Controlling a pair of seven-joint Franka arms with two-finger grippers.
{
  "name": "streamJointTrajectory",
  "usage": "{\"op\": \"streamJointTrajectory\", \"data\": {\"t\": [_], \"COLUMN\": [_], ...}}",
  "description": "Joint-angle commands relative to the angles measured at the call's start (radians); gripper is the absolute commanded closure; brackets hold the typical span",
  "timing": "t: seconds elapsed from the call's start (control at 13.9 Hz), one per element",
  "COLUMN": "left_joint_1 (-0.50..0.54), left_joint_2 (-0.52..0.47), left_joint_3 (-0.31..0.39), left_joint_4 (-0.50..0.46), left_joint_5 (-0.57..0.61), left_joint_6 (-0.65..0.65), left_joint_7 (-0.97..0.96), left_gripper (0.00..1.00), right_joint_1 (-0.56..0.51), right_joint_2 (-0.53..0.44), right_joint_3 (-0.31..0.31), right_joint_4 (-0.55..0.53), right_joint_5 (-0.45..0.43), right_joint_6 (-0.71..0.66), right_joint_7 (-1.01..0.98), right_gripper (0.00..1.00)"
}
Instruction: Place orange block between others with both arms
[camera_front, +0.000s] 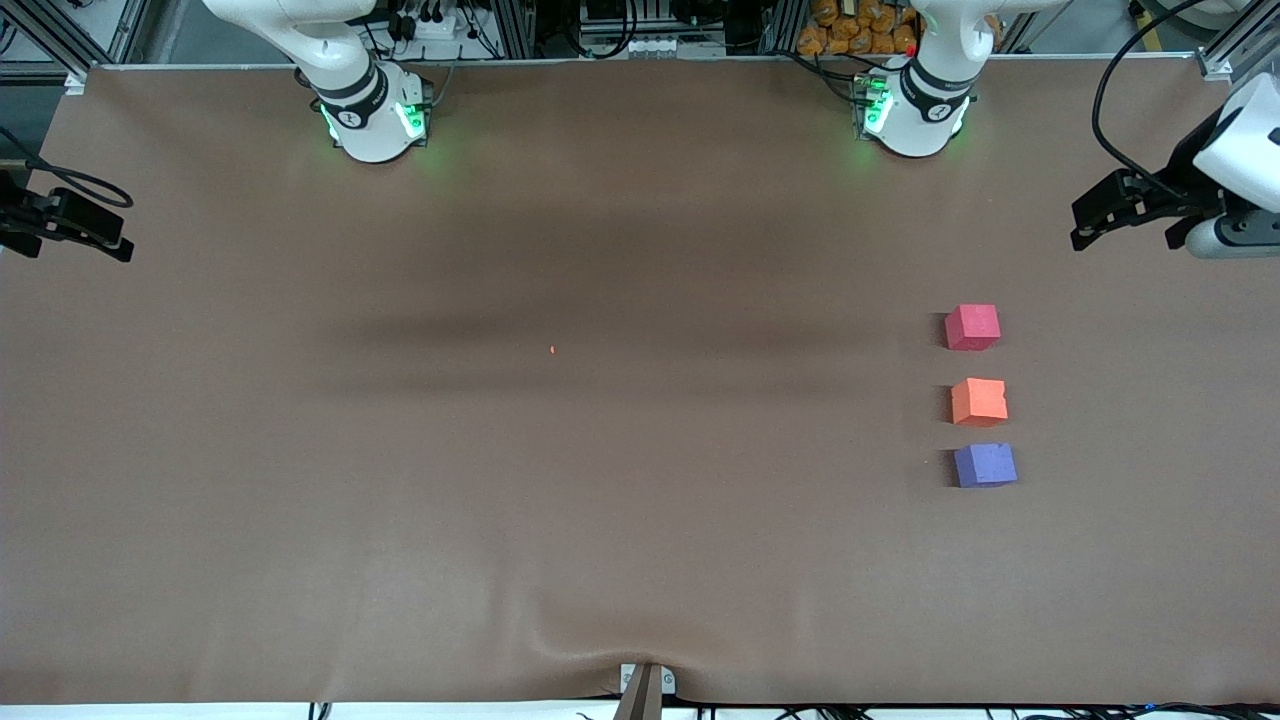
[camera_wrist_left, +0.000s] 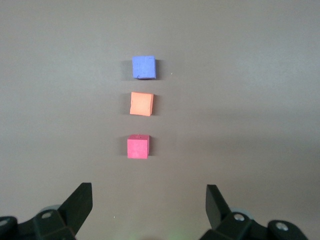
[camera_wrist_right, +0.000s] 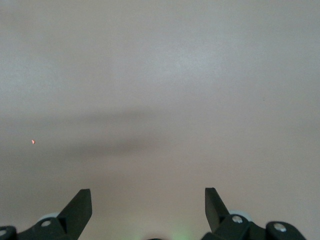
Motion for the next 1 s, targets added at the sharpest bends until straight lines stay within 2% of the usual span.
{"op": "streamJointTrajectory", "data": {"t": [0.0, 0.93], "left_joint_1": [-0.015, -0.038], "left_joint_2": [-0.041, -0.029], "left_joint_3": [0.017, 0.045], "left_joint_4": [-0.036, -0.024], "left_joint_5": [-0.01, -0.007], "left_joint_6": [-0.009, -0.029], "left_joint_7": [0.014, 0.017], "left_gripper": [0.0, 0.0], "right_joint_1": [-0.005, -0.005], "right_joint_2": [-0.016, -0.018], "right_joint_3": [0.0, 0.0], "right_joint_4": [-0.023, -0.019], "right_joint_5": [0.007, 0.01], "right_joint_6": [0.002, 0.0], "right_joint_7": [0.012, 0.014], "right_gripper": [0.0, 0.0]}}
